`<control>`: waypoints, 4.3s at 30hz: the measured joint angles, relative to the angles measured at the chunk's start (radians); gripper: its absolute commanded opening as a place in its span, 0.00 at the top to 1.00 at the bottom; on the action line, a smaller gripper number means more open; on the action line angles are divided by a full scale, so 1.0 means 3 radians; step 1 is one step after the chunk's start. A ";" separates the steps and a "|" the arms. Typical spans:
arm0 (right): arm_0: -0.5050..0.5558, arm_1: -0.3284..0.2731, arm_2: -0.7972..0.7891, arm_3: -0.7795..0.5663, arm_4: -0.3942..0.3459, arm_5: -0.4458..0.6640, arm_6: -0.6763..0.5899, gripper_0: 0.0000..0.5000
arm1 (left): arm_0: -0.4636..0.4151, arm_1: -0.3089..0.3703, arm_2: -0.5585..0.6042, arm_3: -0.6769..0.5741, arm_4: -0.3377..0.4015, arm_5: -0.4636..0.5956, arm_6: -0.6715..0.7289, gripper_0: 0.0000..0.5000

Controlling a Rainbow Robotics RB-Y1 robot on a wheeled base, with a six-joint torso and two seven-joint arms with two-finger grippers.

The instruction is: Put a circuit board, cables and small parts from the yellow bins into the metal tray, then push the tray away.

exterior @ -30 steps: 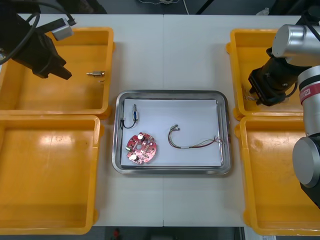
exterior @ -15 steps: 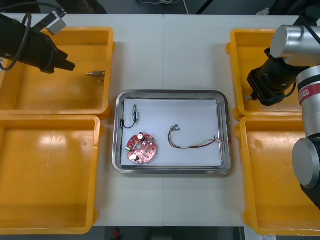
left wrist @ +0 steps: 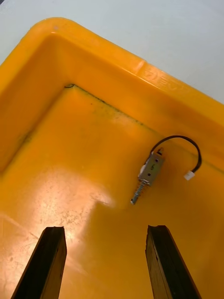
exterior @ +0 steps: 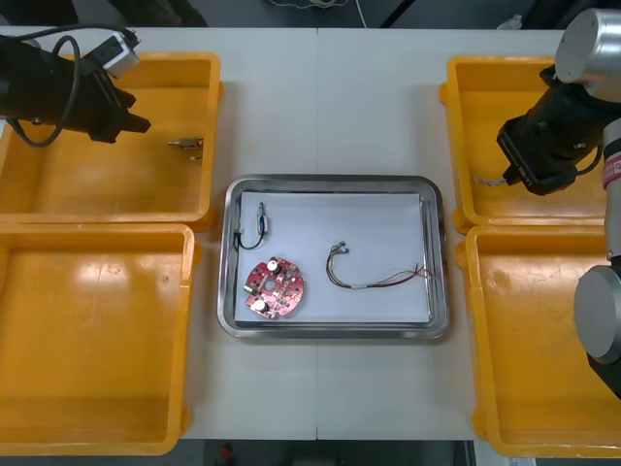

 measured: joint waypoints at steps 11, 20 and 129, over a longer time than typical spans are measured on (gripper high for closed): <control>-0.0083 -0.0096 -0.0014 -0.0388 -0.0272 0.0484 0.0009 1.00 | 0.0000 -0.0120 -0.0152 0.0081 0.0054 -0.0177 0.0000 0.00; -0.0256 -0.0213 0.0042 -0.0414 -0.0926 0.0486 0.0570 1.00 | 0.0000 -0.0241 -0.0152 0.0099 -0.0009 -0.0210 0.0000 0.00; 0.0663 -0.0342 0.2922 -0.1806 -0.0680 -0.0901 0.6286 0.00 | -0.0084 -0.0283 0.0533 -0.1397 -0.1587 0.1806 0.2608 1.00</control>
